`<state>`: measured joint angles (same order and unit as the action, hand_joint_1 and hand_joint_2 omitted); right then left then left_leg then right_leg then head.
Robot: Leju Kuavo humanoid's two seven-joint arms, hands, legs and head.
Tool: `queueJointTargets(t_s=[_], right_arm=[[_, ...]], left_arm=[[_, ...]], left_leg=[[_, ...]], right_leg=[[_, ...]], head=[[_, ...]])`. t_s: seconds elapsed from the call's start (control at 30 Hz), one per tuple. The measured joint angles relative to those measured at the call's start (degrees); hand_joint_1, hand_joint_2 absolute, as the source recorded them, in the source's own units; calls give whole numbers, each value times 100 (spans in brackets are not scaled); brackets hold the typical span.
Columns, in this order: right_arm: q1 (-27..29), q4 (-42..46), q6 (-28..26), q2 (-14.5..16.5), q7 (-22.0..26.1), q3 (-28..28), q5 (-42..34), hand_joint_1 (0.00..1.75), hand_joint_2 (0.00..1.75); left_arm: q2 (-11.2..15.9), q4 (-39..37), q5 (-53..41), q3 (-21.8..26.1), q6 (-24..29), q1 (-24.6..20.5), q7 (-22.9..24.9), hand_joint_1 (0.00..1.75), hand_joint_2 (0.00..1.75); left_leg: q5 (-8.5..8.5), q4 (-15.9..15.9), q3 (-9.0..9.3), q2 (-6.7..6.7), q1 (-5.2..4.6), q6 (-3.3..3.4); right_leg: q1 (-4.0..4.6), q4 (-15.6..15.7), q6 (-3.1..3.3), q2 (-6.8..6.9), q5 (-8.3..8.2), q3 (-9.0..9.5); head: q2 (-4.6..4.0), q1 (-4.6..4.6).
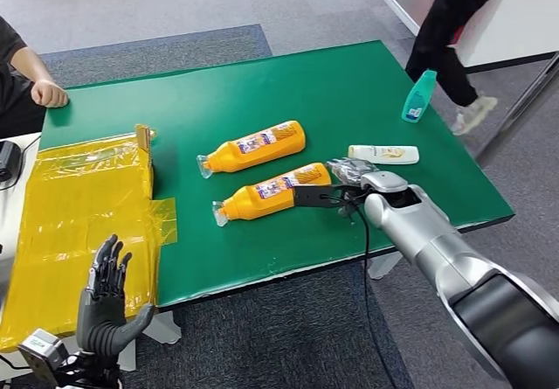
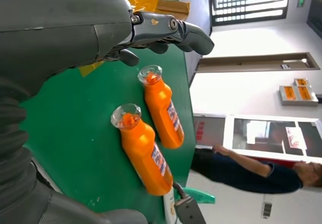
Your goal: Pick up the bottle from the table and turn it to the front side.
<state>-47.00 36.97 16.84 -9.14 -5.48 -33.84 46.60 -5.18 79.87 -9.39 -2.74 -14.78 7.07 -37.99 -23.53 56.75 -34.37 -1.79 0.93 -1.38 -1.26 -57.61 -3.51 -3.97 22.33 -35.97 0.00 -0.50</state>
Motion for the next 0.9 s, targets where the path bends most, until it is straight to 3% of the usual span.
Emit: queueJointTargets(t_s=[0.9], right_arm=[[-383, -477, -434, 730, -119, -70, -295, 0, 175]], left_arm=[[19, -125, -157, -171, -20, -56, -3, 0, 175]], left_leg=[[5, 0, 0, 0, 0, -1]], right_leg=[[1, -2, 1, 0, -2, -2]], head=[[0, 0]])
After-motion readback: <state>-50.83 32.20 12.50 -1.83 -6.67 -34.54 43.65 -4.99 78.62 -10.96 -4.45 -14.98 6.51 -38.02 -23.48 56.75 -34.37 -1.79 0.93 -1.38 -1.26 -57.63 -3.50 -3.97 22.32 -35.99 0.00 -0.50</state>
